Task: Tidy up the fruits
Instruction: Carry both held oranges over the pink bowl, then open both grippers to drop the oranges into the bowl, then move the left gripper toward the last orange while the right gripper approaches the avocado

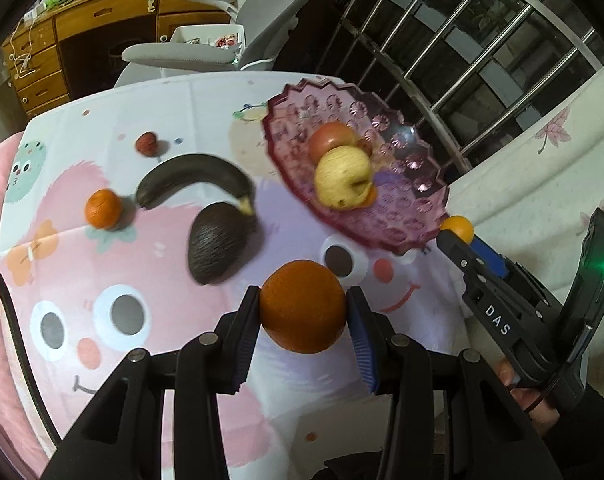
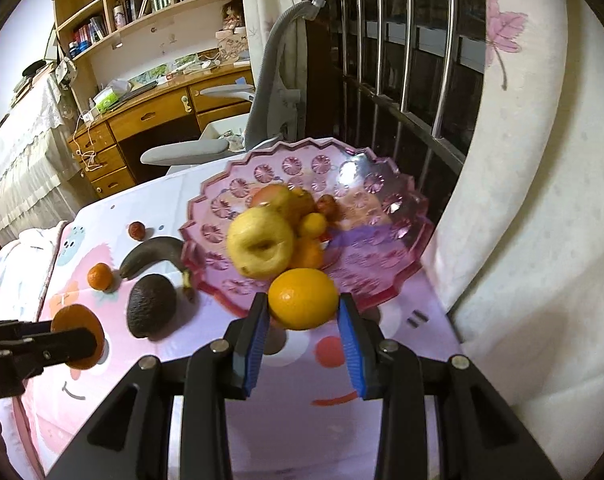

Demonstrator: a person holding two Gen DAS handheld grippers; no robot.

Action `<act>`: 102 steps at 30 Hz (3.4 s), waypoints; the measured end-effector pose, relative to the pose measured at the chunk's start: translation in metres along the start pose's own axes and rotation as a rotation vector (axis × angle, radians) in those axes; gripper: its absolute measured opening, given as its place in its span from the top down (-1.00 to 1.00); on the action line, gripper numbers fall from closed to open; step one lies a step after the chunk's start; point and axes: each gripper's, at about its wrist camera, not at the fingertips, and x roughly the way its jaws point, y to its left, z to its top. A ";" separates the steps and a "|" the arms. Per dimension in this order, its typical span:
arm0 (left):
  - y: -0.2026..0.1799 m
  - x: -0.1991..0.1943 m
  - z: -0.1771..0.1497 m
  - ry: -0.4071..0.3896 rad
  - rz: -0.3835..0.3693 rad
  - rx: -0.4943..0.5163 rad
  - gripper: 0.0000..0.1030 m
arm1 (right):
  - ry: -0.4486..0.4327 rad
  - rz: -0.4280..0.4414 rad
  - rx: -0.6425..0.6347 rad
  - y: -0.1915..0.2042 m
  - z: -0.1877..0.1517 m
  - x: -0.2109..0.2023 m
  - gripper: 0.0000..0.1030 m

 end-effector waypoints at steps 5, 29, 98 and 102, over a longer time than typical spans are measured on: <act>-0.024 0.013 0.011 -0.018 0.004 -0.016 0.20 | 0.009 0.024 -0.040 -0.022 0.011 0.007 0.32; -0.090 0.099 0.055 0.016 -0.004 -0.023 0.20 | 0.112 0.090 -0.192 -0.071 0.031 0.059 0.31; 0.165 -0.051 -0.033 0.045 0.158 -0.092 0.01 | 0.379 0.164 0.370 0.085 -0.045 0.034 0.12; 0.174 -0.049 -0.019 0.027 0.182 -0.066 0.01 | 0.381 0.183 0.343 0.102 -0.038 0.043 0.09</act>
